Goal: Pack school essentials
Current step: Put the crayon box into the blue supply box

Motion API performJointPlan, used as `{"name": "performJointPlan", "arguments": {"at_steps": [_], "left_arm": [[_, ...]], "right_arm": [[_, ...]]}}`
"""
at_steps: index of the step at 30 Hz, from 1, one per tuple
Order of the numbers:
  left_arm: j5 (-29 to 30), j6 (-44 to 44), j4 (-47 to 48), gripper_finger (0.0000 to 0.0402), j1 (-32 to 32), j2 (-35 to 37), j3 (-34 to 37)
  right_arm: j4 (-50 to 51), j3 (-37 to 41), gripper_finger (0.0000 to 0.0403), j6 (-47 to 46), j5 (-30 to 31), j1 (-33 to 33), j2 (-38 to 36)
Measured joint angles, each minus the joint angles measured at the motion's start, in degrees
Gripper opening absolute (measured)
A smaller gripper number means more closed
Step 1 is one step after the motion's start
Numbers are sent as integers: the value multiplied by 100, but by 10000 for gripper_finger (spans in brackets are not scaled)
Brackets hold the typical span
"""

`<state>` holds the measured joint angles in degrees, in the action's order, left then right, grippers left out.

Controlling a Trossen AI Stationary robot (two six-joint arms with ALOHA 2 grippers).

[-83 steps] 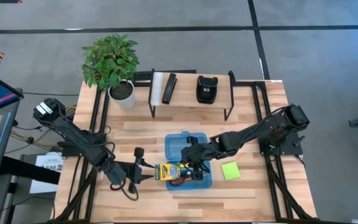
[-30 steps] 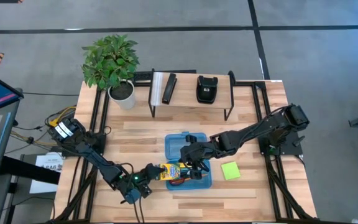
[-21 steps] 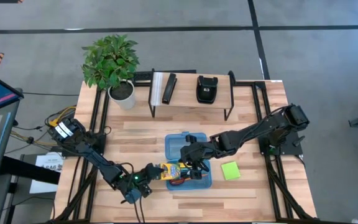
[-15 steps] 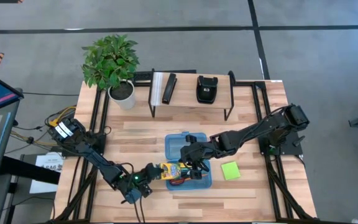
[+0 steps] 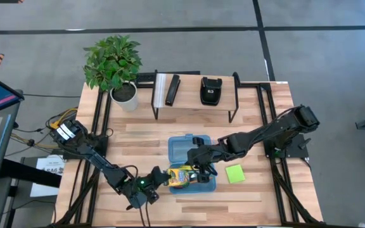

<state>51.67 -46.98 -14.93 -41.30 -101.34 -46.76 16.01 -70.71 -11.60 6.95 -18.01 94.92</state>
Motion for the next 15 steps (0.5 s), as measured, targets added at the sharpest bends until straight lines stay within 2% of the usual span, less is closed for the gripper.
{"name": "performJointPlan", "arguments": {"at_steps": [9,15], "left_arm": [[-642,-13,-609,50,408,2,-15],[-774,88,-693,51,539,2,-13]], "right_arm": [[20,-3,13,9,520,-286,-316],[29,-3,13,10,544,-339,-307]]}}
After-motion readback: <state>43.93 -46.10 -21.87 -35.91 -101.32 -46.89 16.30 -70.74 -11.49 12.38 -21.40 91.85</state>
